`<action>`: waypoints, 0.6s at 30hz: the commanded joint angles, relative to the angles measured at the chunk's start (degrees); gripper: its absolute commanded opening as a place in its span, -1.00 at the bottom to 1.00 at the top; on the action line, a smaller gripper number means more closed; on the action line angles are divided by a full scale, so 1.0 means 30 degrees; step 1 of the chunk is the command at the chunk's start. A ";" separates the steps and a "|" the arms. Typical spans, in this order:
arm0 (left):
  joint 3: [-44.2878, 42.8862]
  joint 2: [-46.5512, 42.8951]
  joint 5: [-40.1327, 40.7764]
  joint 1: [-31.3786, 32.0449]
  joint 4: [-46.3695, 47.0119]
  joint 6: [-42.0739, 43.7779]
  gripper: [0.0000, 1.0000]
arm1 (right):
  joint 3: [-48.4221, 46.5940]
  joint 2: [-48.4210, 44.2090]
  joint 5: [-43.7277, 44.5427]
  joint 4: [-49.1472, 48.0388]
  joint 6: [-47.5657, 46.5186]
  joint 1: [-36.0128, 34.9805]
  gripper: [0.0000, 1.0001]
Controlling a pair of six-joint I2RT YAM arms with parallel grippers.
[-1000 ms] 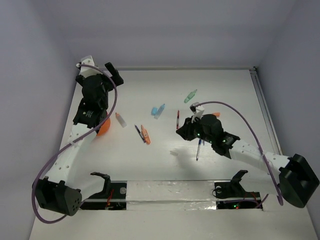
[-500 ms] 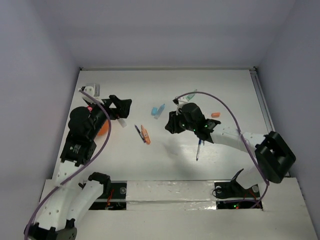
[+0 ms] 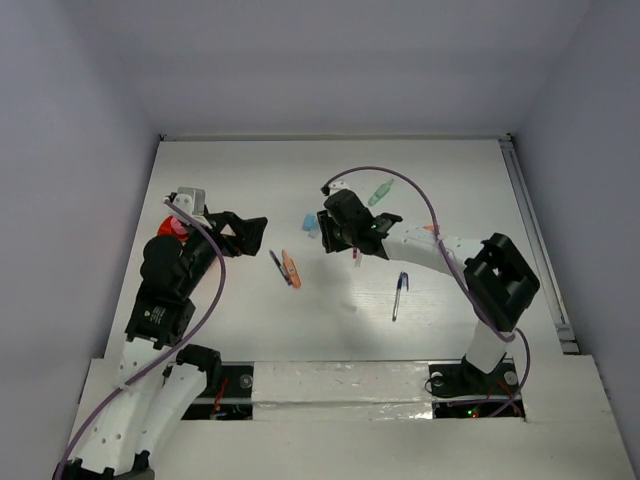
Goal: Sort the stationery into containers
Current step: Pick up the pen from the center of the board.
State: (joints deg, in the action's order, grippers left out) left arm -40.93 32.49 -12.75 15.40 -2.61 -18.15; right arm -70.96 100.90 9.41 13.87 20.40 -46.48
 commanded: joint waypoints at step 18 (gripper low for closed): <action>-0.0391 -0.0547 0.1673 0.1664 -0.0037 0.0953 0.98 | -0.4821 0.2750 0.0411 0.2585 -0.1380 0.3569 0.02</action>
State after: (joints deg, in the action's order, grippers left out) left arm -40.93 30.35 -8.29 19.79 -4.29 -16.32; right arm -80.93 106.83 12.86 21.45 18.20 -34.72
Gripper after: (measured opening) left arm 0.989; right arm 0.489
